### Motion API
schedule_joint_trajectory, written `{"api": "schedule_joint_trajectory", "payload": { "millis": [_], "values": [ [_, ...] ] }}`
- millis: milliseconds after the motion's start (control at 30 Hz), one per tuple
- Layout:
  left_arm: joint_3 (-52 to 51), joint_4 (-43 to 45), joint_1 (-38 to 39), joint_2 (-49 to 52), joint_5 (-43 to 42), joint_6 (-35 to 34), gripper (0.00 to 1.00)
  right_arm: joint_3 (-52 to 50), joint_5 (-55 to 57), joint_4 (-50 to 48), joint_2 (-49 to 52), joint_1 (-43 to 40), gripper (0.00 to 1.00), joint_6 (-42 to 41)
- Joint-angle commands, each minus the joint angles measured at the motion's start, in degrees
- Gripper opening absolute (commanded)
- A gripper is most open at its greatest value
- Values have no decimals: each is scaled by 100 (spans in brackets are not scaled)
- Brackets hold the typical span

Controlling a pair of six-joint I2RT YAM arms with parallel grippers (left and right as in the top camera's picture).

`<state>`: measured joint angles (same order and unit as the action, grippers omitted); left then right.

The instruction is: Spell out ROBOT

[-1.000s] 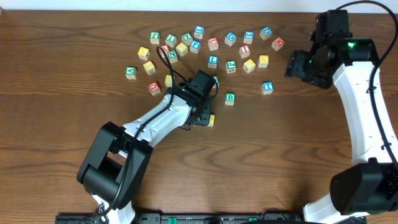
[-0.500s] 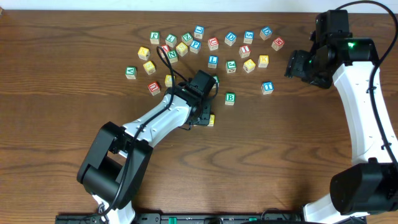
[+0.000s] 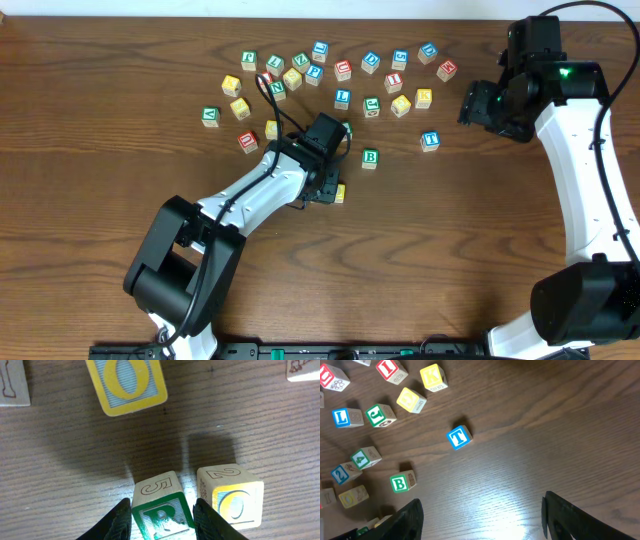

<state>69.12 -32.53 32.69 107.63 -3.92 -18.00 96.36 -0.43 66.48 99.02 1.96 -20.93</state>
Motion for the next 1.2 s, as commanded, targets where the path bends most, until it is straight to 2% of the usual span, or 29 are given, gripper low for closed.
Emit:
{"api": "schedule_joint_trajectory", "payload": {
  "millis": [0,233,267,467,633,867,933,1033,1100,1167],
  "values": [
    [11,-17,-20,70,48,433,40,33,50,17,11,-37,72,87],
    [11,33,-20,68,46,424,41,33,50,17,11,-37,72,87],
    [13,39,-20,68,46,424,46,31,50,17,11,-37,72,87],
    [201,-83,-26,-37,48,424,60,33,48,17,11,-37,72,85],
    [463,-186,-26,-472,52,428,61,31,50,17,11,-37,72,85],
    [516,-428,-317,-1338,52,393,61,31,44,-83,11,-37,86,85],
    [560,-664,-549,-1716,52,376,61,33,-11,-151,11,-37,93,83],
    [588,-898,-938,-2232,52,378,61,33,-433,-293,11,-35,94,87],
    [588,-1032,-1285,-2597,52,378,62,31,-953,-372,15,-24,91,192],
    [588,-1134,-1604,-2861,52,380,61,31,-1268,-437,44,48,80,234]
  ]
}}
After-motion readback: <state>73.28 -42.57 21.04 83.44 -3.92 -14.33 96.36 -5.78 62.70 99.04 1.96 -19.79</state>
